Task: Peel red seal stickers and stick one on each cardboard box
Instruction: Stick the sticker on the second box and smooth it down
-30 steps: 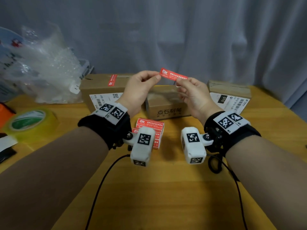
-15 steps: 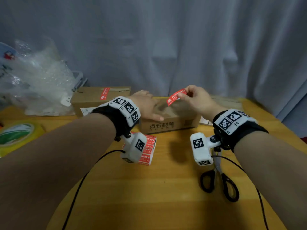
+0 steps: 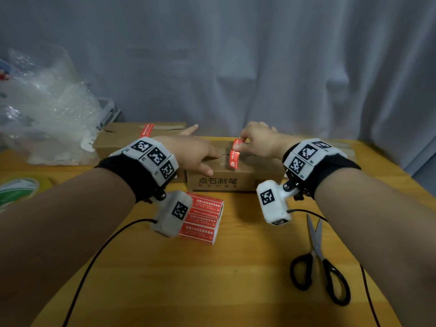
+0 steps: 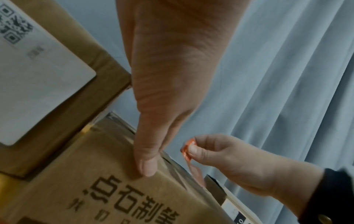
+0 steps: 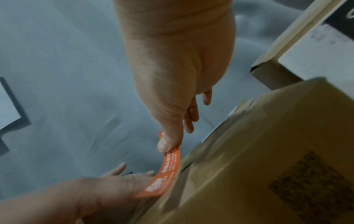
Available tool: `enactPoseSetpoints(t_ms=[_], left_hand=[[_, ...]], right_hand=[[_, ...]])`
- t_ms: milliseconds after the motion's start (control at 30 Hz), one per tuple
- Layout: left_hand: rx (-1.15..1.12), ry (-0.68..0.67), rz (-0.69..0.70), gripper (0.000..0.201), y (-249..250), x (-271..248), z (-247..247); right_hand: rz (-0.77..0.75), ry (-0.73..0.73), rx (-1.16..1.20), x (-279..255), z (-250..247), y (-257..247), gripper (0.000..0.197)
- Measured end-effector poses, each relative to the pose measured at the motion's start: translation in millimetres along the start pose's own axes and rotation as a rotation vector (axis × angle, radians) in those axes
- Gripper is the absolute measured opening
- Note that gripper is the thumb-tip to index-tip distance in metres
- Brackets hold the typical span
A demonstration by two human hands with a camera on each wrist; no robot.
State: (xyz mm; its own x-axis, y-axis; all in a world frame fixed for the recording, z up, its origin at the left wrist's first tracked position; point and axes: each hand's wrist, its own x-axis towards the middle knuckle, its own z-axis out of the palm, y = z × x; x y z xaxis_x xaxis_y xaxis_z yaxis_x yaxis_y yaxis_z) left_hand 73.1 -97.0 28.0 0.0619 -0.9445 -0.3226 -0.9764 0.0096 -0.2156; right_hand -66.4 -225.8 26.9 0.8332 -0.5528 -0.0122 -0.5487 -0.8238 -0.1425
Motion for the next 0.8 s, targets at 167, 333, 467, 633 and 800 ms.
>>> enactPoseSetpoints(t_ms=[167, 333, 467, 633, 800], left_hand=[[-0.068, 0.114, -0.025, 0.059, 10, 8, 7], [-0.210, 0.183, -0.005, 0.057, 18, 9, 16], [-0.360, 0.261, 0.011, 0.045, 17, 11, 21], [-0.509, 0.341, -0.074, 0.034, 20, 11, 20], [-0.510, 0.340, -0.098, 0.038, 21, 11, 20]], right_hand=[[-0.033, -0.041, -0.122, 8, -2, -5, 0.039], [-0.066, -0.009, -0.145, 14, -3, -4, 0.036], [-0.083, -0.003, -0.150, 16, 0, -5, 0.038], [-0.059, -0.004, -0.106, 17, 1, -6, 0.042], [-0.017, -0.027, -0.070, 16, 1, -6, 0.041]])
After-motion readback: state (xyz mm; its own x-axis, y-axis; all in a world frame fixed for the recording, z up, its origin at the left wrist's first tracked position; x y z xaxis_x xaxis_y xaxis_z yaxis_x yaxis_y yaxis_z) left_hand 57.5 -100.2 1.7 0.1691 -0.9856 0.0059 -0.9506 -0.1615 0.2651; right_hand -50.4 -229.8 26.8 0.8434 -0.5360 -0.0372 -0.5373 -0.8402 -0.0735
